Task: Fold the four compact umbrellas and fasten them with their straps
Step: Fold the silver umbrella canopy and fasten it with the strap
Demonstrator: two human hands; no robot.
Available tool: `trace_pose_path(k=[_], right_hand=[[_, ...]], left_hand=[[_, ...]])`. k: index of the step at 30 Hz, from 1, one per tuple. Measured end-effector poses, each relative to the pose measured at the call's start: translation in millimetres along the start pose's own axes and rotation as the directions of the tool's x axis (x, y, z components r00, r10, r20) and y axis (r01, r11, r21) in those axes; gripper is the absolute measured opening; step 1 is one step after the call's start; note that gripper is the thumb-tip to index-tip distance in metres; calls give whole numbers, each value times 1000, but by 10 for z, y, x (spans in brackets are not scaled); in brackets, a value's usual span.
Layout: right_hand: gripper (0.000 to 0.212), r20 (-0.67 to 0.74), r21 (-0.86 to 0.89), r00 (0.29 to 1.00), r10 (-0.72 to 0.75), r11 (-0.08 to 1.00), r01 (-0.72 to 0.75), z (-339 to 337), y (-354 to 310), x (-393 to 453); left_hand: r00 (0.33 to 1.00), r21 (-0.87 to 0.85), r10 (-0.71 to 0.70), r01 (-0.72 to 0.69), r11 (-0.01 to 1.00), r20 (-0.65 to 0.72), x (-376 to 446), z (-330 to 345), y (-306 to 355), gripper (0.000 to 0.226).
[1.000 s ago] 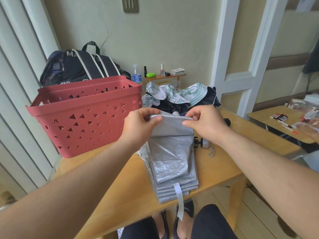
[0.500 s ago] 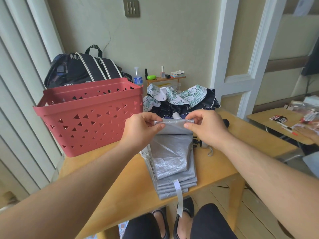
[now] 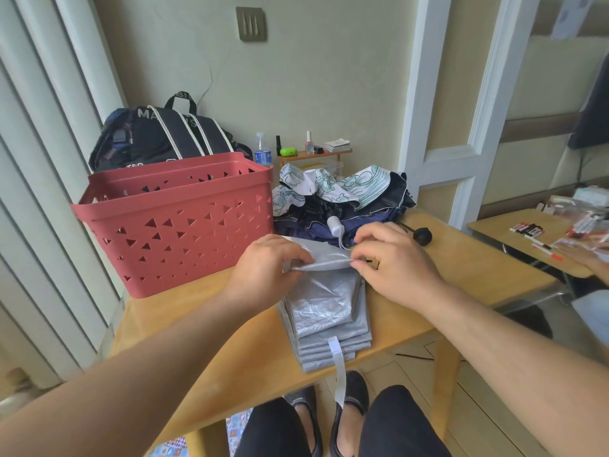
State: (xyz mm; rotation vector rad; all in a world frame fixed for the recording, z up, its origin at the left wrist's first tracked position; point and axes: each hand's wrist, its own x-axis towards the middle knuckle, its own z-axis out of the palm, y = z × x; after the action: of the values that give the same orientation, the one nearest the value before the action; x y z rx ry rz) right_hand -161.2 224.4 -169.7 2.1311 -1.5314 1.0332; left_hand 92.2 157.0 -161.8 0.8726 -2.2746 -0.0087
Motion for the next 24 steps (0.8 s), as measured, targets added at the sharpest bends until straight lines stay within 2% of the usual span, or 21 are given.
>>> trace_pose_path(k=[3,5,11,14,17,20,24], right_hand=[[25,6,53,985,173,983,-174,50,-9,-67],[29,15,93,968,251,963,-251,71,-19,-94],[16,17,179,965,261,949,-259,93,-74,-64],[20,28,226,954,299,928,-298,104,-90,-45],[41,74,390,898,434,816,-426,125,-136,-17],[53,146,530,840,522,676,-513,149,-174,7],[46,173,468,829,531,696,-544,174,-183,-5]], left_hand=[[998,-44,-46,44,998,-40,-44,11,36,26],[996,-71,-64,59,996,-60,-54,14,71,21],[998,-148,-9,0,989,-57,-116,23,123,11],[999,-162,-51,49,986,-11,-153,19,99,11],[996,-180,-89,88,980,1,-173,2,116,11],[986,-228,-164,153,961,-30,-156,-12,139,11],[970,-304,-242,220,927,-35,-94,-13,158,11]])
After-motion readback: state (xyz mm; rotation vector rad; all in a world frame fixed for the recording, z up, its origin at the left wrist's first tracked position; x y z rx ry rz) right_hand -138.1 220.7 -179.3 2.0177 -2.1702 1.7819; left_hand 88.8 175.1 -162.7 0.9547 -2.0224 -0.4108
